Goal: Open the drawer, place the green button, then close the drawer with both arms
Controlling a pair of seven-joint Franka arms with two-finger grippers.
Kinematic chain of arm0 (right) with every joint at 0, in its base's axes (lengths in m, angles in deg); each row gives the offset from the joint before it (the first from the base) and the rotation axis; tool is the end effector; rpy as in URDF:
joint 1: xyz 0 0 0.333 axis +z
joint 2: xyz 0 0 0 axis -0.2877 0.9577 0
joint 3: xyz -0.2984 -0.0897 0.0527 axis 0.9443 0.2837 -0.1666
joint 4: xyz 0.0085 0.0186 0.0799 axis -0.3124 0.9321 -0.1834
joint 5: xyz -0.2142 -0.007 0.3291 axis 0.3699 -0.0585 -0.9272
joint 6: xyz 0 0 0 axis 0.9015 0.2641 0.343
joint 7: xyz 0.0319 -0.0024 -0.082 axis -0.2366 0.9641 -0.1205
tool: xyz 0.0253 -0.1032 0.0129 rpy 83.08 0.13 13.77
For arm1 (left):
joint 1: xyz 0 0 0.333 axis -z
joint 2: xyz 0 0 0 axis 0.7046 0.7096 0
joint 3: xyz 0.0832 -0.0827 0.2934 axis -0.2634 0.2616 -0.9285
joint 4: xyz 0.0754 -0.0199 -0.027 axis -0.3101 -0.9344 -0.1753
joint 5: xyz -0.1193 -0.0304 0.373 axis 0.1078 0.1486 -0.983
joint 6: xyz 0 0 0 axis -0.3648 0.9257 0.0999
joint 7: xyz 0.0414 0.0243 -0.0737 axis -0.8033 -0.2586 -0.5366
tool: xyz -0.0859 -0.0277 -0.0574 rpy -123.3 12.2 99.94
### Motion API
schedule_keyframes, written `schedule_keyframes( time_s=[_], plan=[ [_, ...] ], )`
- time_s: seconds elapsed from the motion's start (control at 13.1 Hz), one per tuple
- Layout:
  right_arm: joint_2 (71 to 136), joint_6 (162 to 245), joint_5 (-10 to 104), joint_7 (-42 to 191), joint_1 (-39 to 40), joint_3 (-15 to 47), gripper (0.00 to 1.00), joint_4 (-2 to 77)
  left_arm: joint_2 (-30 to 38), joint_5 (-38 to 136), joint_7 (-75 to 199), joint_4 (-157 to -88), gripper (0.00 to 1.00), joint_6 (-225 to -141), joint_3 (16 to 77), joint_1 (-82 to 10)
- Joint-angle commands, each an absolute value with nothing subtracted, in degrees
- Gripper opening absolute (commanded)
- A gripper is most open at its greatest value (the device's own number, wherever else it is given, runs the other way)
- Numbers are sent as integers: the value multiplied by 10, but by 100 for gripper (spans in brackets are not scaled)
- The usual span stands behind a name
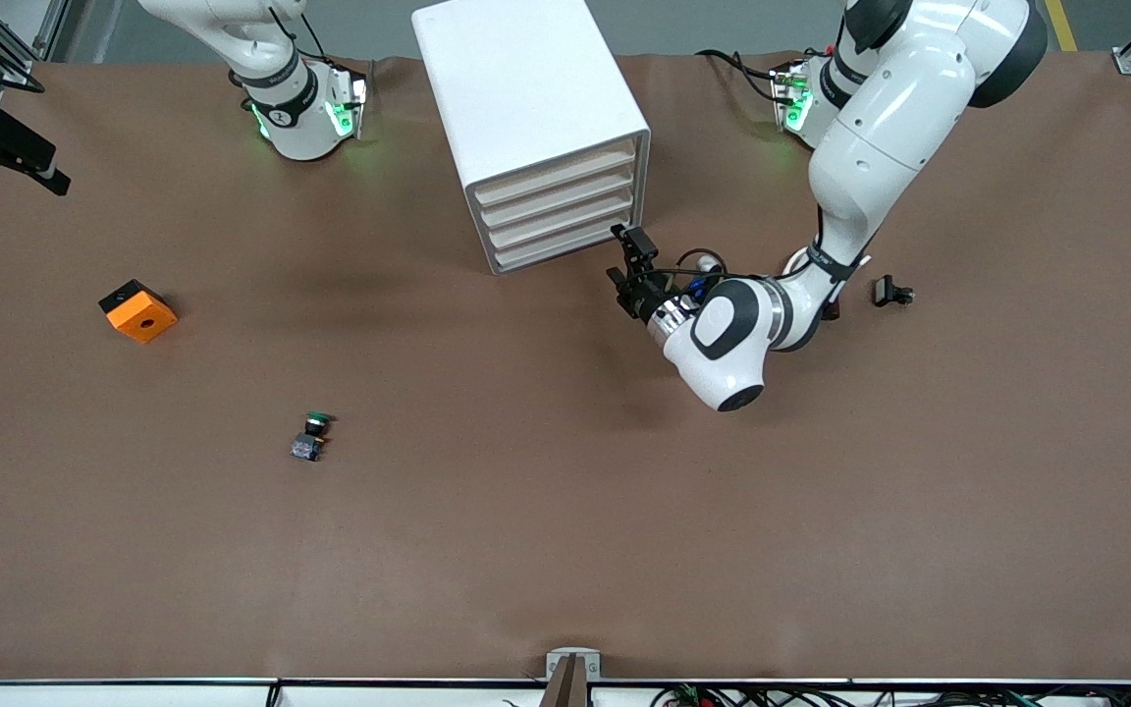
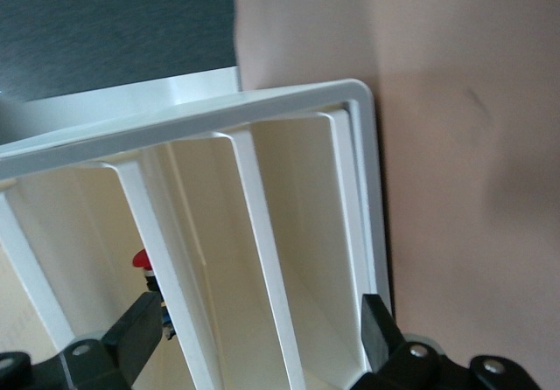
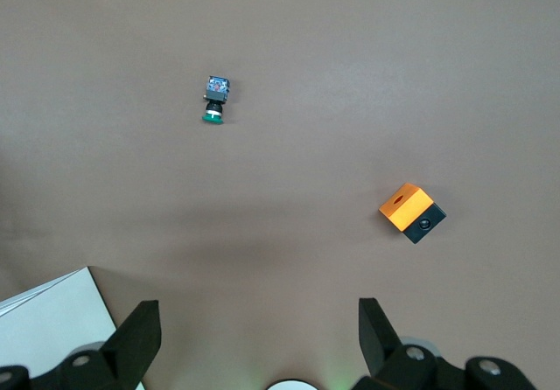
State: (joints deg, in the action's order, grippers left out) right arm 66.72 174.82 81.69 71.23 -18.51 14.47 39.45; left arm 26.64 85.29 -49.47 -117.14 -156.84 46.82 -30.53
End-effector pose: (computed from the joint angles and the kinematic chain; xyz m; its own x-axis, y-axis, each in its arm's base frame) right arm 0.4700 -0.0445 0.6577 0.9979 -0.0646 0.0023 -0.0644 -0.9960 -0.0619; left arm 0.4689 -0.3764 0.1481 -0.4371 0.8829 -0.1715 0.3102 -0.0310 -0.9502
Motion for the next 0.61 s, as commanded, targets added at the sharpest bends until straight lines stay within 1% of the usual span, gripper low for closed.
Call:
schedule_keyframes(
  time_s=[0.0,0.08,0.3,0.38,0.53],
  plan=[
    [660,1746,822,715,-186,145,100,398,280,867,-533,-1163,100,-1543,472,-299],
    [660,1746,822,715,-186,145,100,398,282,870,-533,-1165,100,-1542,472,-295],
    [660,1746,822,714,-184,143,100,398,297,885,-536,-1165,83,-1542,472,-287],
    [660,1747,822,714,-185,143,100,397,299,887,-537,-1165,80,-1542,472,-279],
    [660,1747,822,714,-185,143,100,398,302,886,-537,-1165,79,-1542,471,-271]
  ],
)
